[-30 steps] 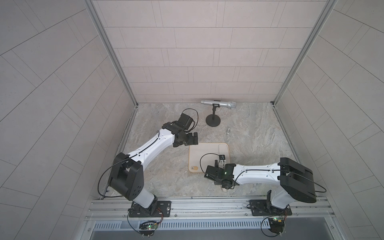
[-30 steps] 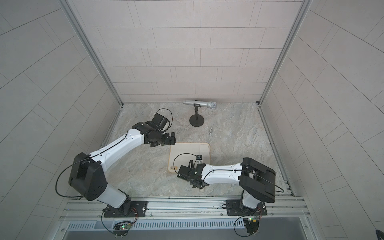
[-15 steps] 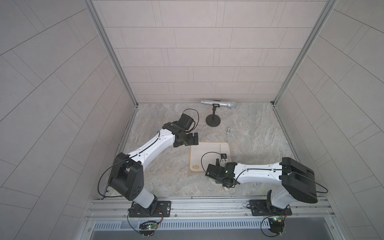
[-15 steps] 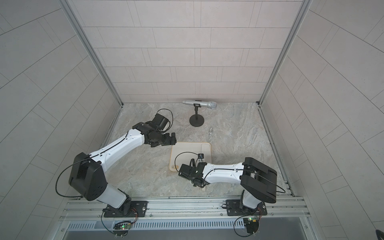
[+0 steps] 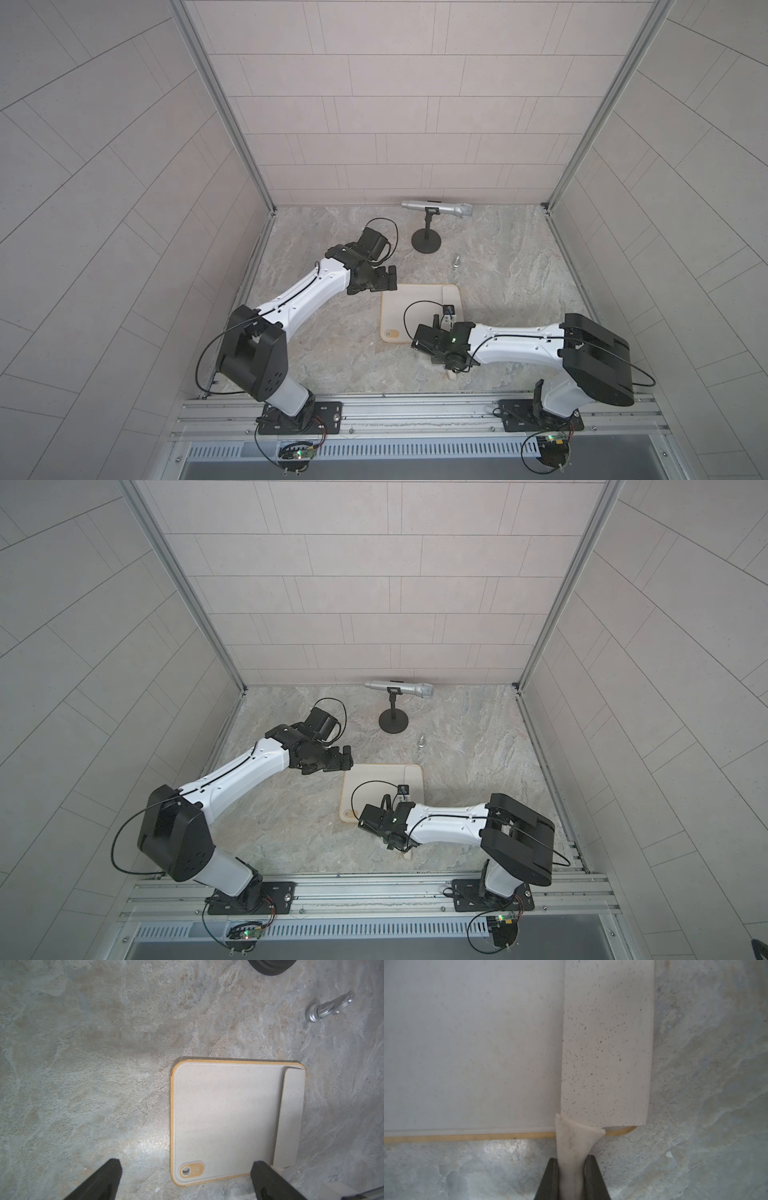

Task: Align the knife with the edge of the cutting board
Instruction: Adjust the knife at the edge of the cutting board.

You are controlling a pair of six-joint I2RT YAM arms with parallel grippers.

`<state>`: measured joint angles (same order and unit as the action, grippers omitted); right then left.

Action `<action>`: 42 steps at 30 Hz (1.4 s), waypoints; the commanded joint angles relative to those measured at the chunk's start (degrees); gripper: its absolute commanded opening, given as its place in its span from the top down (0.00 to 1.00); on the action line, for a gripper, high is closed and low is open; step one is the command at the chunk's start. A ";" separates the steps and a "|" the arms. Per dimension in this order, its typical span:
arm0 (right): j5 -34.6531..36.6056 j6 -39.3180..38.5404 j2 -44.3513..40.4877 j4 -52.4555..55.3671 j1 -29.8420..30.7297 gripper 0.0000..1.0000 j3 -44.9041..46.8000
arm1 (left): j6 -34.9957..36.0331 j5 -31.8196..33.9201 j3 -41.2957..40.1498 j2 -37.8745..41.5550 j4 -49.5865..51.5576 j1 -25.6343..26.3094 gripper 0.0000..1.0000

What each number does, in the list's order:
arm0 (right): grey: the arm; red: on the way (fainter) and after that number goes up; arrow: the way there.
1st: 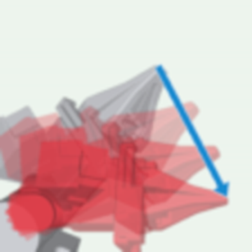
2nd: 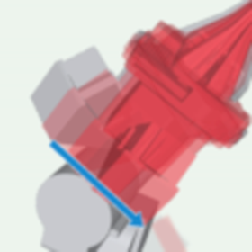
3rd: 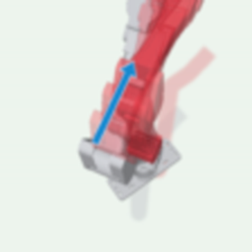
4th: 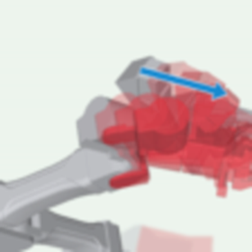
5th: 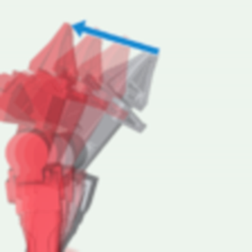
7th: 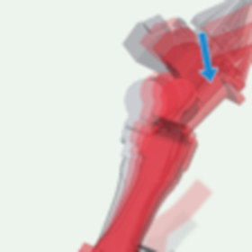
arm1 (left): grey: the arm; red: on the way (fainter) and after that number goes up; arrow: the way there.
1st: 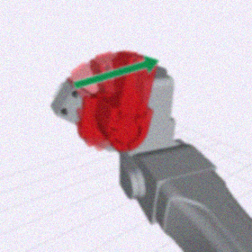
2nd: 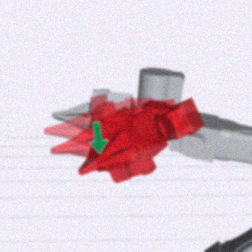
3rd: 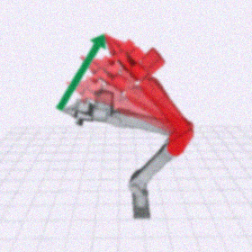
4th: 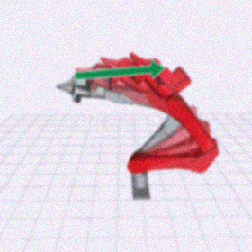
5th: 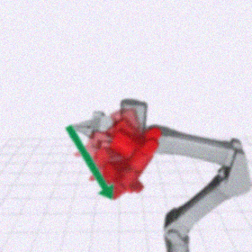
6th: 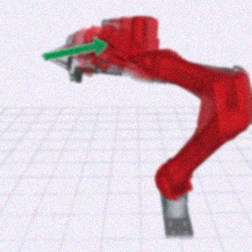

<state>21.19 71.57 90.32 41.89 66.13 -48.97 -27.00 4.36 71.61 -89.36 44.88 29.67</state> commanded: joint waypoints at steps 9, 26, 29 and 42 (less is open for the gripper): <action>2.90 0.28 -0.50 0.25 -1.16 1.00 -0.60 | 0.47 0.51 0.74 -0.95 1.50 0.55 0.00; 3.47 0.21 -0.59 -0.58 -1.58 1.00 -0.84 | 0.55 1.04 0.81 -1.25 1.54 0.93 0.00; 3.91 0.37 -0.52 -0.25 -1.46 1.00 -1.10 | 0.54 1.09 0.82 -1.34 1.70 1.01 0.00; 5.21 1.59 -0.94 0.92 -1.32 1.00 -1.26 | 0.52 1.11 0.91 -1.25 1.70 1.25 0.00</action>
<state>23.20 71.68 90.32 41.63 64.86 -48.97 -27.00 5.48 71.61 -90.24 45.10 30.57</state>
